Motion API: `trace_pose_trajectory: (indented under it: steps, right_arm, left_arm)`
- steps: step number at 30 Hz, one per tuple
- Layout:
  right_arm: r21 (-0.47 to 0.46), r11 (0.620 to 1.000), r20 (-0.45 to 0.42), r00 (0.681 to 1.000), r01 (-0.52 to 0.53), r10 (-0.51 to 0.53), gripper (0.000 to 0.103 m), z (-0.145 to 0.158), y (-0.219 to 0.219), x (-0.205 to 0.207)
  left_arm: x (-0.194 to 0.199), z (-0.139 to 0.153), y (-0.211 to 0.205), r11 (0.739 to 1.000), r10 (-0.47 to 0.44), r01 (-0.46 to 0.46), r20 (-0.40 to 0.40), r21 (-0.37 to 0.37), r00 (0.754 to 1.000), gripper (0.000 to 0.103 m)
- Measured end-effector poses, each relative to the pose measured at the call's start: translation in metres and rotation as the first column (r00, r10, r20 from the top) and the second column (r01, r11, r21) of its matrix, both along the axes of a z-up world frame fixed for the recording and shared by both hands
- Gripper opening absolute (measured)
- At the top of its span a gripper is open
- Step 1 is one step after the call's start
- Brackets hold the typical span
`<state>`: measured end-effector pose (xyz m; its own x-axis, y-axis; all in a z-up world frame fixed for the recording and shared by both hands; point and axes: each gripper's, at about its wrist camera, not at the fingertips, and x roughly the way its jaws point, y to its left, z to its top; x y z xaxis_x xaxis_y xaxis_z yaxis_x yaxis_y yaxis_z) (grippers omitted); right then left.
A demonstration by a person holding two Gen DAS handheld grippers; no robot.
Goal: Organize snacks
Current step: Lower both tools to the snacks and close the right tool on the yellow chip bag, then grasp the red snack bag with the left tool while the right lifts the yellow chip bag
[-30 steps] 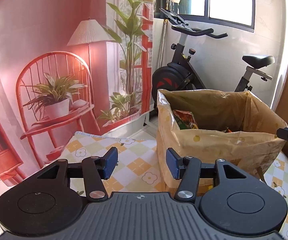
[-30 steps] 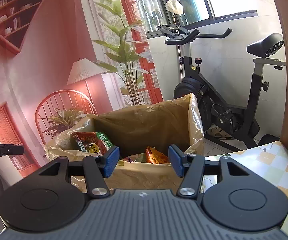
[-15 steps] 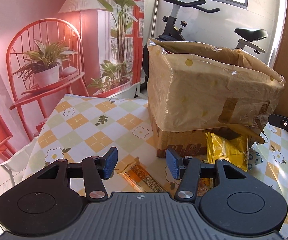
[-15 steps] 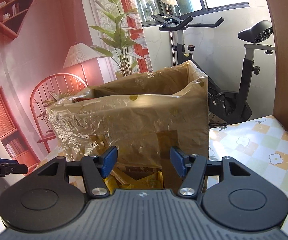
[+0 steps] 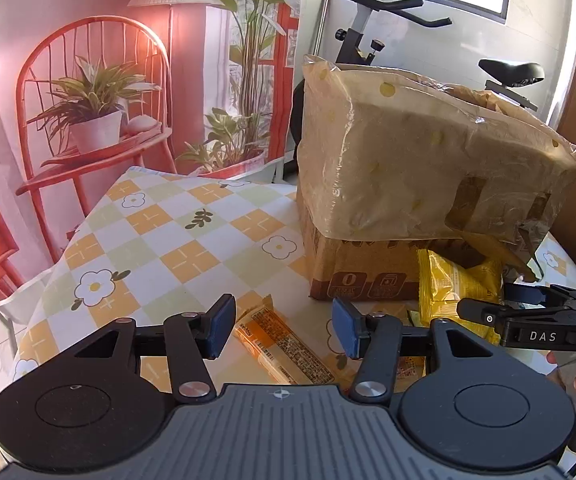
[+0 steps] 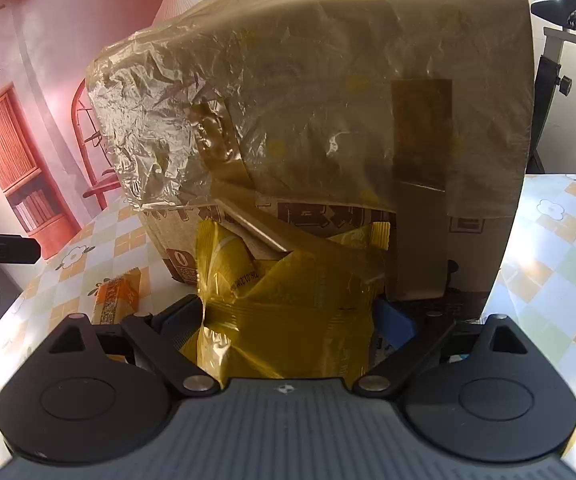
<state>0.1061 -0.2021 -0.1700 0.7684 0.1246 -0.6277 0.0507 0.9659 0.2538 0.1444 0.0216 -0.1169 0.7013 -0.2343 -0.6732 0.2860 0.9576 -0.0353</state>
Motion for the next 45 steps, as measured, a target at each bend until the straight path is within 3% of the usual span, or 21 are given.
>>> trace_pose_trajectory:
  steps: [3, 7, 10, 11, 15, 20, 25, 31, 35, 37, 39, 45]
  right_arm:
    - [0.039, 0.999, -0.016, 1.0, 0.011, -0.011, 0.101, -0.006, -0.005, 0.01]
    - [0.068, 0.998, -0.011, 1.0, 0.004, -0.003, 0.097, -0.008, -0.008, 0.009]
    - [0.069, 0.997, -0.005, 1.0, -0.016, 0.017, 0.087, -0.006, -0.007, 0.003]
    - [0.069, 0.997, -0.005, 1.0, -0.022, 0.023, 0.076, -0.005, -0.007, 0.0]
    - [0.067, 0.998, 0.011, 1.0, 0.014, -0.015, 0.073, 0.001, -0.007, -0.017]
    - [0.044, 0.998, 0.047, 0.998, 0.033, -0.035, 0.072, 0.009, -0.006, -0.04]
    - [0.051, 0.998, 0.054, 0.998, 0.038, -0.041, 0.072, 0.006, -0.008, -0.065]
    - [0.111, 0.992, 0.036, 0.998, 0.052, -0.057, 0.072, -0.007, -0.015, -0.084]
    - [0.124, 0.99, 0.032, 0.997, 0.061, -0.065, 0.072, -0.006, -0.018, -0.081]
    - [0.123, 0.991, 0.039, 0.997, 0.055, -0.061, 0.072, -0.005, -0.019, -0.082]
    - [0.124, 0.991, 0.042, 0.998, 0.048, -0.054, 0.072, -0.005, -0.019, -0.083]
    - [0.139, 0.989, 0.035, 0.998, 0.054, -0.059, 0.072, -0.009, -0.022, -0.085]
  left_arm:
    - [0.0, -0.003, -0.001, 1.0, 0.008, -0.008, -0.007, 0.004, 1.0, 0.056]
    - [-0.001, -0.007, -0.005, 1.0, 0.012, -0.012, -0.016, 0.009, 1.0, 0.056]
    - [-0.003, -0.01, -0.009, 1.0, 0.003, -0.003, -0.027, 0.012, 1.0, 0.056]
    - [-0.004, -0.012, -0.009, 1.0, 0.0, 0.001, -0.03, 0.013, 1.0, 0.056]
    - [-0.009, -0.017, -0.011, 1.0, -0.003, 0.003, -0.044, 0.009, 0.999, 0.056]
    - [-0.018, -0.025, -0.014, 1.0, -0.007, 0.008, -0.059, 0.017, 0.998, 0.056]
    - [-0.024, -0.042, -0.014, 1.0, -0.001, 0.001, -0.123, -0.007, 0.992, 0.056]
    - [-0.033, -0.063, -0.031, 0.999, -0.038, 0.041, -0.183, 0.012, 0.982, 0.056]
    - [-0.027, -0.075, -0.036, 1.0, 0.008, -0.004, -0.208, 0.017, 0.978, 0.056]
    - [-0.023, -0.08, -0.036, 1.0, 0.031, -0.03, -0.218, 0.007, 0.976, 0.06]
    - [-0.021, -0.084, -0.038, 1.0, 0.017, -0.018, -0.222, -0.004, 0.975, 0.073]
    - [-0.024, -0.102, -0.043, 0.997, 0.058, -0.046, -0.231, 0.058, 0.971, 0.076]
